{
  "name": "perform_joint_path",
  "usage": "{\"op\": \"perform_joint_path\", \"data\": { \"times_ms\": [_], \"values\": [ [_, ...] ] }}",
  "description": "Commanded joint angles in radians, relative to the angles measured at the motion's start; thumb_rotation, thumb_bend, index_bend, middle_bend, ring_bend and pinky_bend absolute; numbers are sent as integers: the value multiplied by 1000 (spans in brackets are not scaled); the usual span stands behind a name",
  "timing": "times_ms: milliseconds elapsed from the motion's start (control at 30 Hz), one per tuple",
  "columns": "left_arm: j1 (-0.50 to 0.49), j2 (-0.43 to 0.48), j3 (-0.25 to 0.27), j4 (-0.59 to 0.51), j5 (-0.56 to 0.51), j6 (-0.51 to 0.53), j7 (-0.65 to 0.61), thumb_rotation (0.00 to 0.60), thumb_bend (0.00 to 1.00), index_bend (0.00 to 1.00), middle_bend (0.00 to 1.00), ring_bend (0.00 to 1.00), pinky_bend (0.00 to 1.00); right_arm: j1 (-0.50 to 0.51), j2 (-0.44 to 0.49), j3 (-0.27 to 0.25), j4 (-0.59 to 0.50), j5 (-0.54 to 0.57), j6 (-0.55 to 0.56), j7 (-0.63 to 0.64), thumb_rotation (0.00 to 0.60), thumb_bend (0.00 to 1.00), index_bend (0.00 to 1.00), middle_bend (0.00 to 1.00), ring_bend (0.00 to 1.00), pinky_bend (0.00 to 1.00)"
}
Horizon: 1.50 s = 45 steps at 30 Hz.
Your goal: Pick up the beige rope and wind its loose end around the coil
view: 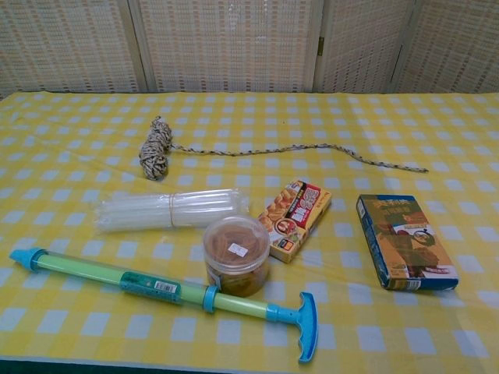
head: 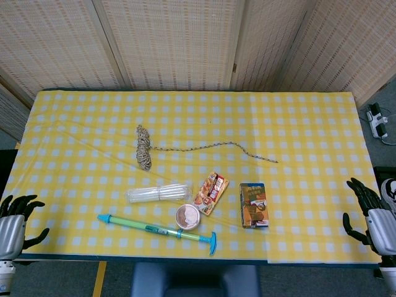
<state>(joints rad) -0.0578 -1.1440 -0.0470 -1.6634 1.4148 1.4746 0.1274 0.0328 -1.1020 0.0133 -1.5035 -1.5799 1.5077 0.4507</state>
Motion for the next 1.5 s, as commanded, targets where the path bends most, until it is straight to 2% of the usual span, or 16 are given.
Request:
{"op": "perform_joint_path", "data": {
  "times_ms": [33,400,533,733,933,1133,1300,1400,1500],
  "values": [
    [-1,-3,0,1,-3,-4,4,600,251,356,230,161,78,5,-1,-2,0,-2,-8,-2,600,600,55,52,106,75],
    [-39,5,-16,-16,6,-39,22,600,250,355,230,161,78,9,-4,8,4,4,-1,-1,600,600,55,52,106,75],
    [-99,26,-39,-37,26,-98,24,600,251,354,230,162,78,8,-3,9,5,2,7,0,600,600,56,52,107,75],
    [-234,42,-117,-73,-12,-247,-43,600,251,353,230,167,85,6,-4,8,3,-6,19,-2,600,600,55,52,107,75],
    [-395,16,-208,-89,-138,-446,-100,600,251,339,230,179,116,7,-2,5,-5,-18,25,-10,600,600,55,52,106,75],
    [-562,-106,-282,-4,-297,-560,-28,600,252,282,230,180,129,9,3,3,-15,-27,29,-20,600,600,55,52,106,75],
    [-678,-226,-313,94,-464,-586,88,600,251,227,223,152,130,8,5,1,-14,-22,27,-16,600,600,55,52,106,75],
    [-749,-295,-313,169,-575,-595,183,600,251,216,188,126,127,7,5,1,-9,-16,25,-10,600,600,55,52,106,75],
    [-811,-367,-309,241,-657,-560,288,600,251,186,158,114,115,6,5,1,-4,-11,23,-5,600,600,55,52,106,75]
  ]
}}
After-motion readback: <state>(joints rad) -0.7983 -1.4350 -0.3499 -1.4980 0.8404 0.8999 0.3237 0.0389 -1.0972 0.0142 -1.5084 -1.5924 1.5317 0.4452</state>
